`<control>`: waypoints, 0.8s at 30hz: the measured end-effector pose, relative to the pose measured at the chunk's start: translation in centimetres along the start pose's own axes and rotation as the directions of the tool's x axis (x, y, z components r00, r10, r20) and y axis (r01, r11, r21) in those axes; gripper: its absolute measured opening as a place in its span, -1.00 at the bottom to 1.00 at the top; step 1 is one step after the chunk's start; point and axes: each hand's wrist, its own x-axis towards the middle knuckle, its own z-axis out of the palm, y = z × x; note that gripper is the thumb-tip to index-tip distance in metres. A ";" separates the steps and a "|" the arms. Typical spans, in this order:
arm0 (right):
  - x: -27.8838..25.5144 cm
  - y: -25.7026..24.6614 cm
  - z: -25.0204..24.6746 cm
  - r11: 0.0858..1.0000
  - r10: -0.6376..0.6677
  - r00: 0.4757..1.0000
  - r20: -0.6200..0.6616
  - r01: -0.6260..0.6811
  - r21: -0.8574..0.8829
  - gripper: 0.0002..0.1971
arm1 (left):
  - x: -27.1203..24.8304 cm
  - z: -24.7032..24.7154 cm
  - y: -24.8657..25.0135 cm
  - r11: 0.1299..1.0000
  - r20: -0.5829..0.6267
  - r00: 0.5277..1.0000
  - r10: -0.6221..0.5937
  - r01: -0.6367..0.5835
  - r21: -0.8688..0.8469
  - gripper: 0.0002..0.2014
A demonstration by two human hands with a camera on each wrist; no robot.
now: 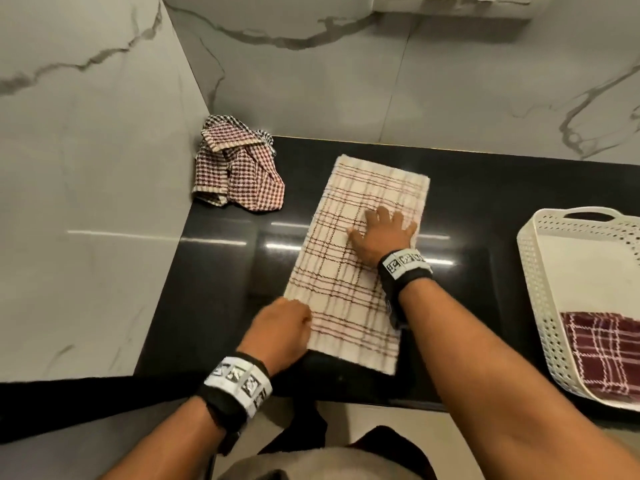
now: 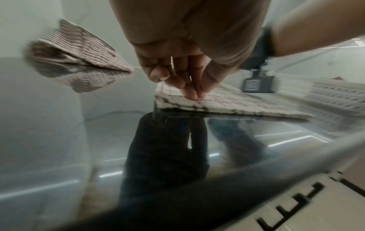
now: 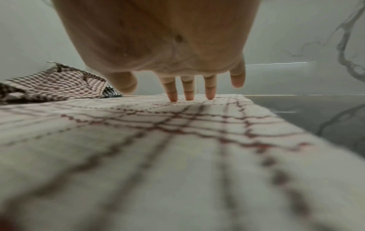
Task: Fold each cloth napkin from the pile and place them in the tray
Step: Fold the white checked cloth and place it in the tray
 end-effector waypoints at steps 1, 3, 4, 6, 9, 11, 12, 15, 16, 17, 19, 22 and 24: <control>1.1 -0.5 -0.2 0.999 -0.033 0.999 0.018 0.032 0.018 -0.31 | -0.1 0.7 0.7 0.997 0.027 0.997 0.077 -0.076 -0.029 -0.74; 2.5 -0.8 -0.5 0.997 -0.078 0.995 0.067 0.077 0.017 -0.28 | 0.0 2.0 2.0 0.976 0.044 0.975 0.216 -0.214 -0.045 -0.72; 2.6 -0.7 -0.7 0.996 -0.087 0.994 0.071 0.087 0.005 -0.28 | 0.0 2.5 2.4 0.966 0.027 0.966 0.255 -0.255 -0.034 -0.71; 1.5 -0.1 -0.8 0.997 -0.072 0.997 0.020 0.072 0.008 -0.30 | 0.0 3.2 2.6 0.965 -0.060 0.964 0.258 -0.260 -0.031 -0.72; -3.4 2.2 -0.1 0.995 -0.039 0.995 -0.087 0.046 0.086 -0.41 | 0.1 3.6 1.4 0.979 -0.153 0.970 0.188 -0.197 -0.049 -0.80; -8.1 4.1 0.7 0.987 -0.039 0.993 -0.113 0.055 0.148 -0.53 | -0.2 3.5 0.3 0.980 -0.167 0.973 0.162 -0.178 -0.084 -0.83; -10.5 5.1 1.2 0.984 -0.047 0.993 -0.112 0.066 0.166 -0.60 | -0.5 3.4 0.0 0.979 -0.179 0.971 0.159 -0.179 -0.102 -0.83; -17.3 7.5 3.4 0.980 -0.113 0.990 -0.088 0.125 0.152 -0.78 | -1.8 3.7 -0.5 0.974 -0.233 0.955 0.185 -0.209 -0.085 -0.79; -19.6 8.2 4.1 0.978 -0.145 0.986 -0.088 0.156 0.141 -0.78 | -2.5 4.1 -0.4 0.974 -0.243 0.949 0.201 -0.220 -0.051 -0.76; -21.2 8.8 5.0 0.973 -0.177 0.979 -0.096 0.189 0.134 -0.73 | -3.1 4.4 -0.5 0.975 -0.253 0.944 0.214 -0.224 -0.013 -0.72; -23.5 9.9 6.5 0.963 -0.226 0.969 -0.098 0.238 0.129 -0.50 | -4.5 5.3 -0.7 0.977 -0.263 0.941 0.214 -0.206 0.060 -0.61; -25.7 11.3 8.1 0.961 -0.260 0.965 -0.047 0.263 0.089 -0.14 | -6.9 6.6 -0.3 0.977 -0.247 0.950 0.192 -0.161 0.141 -0.41; -26.4 11.8 8.7 0.961 -0.271 0.960 -0.064 0.274 0.032 -0.10 | -8.1 7.1 0.2 0.981 -0.256 0.950 0.181 -0.154 0.119 -0.40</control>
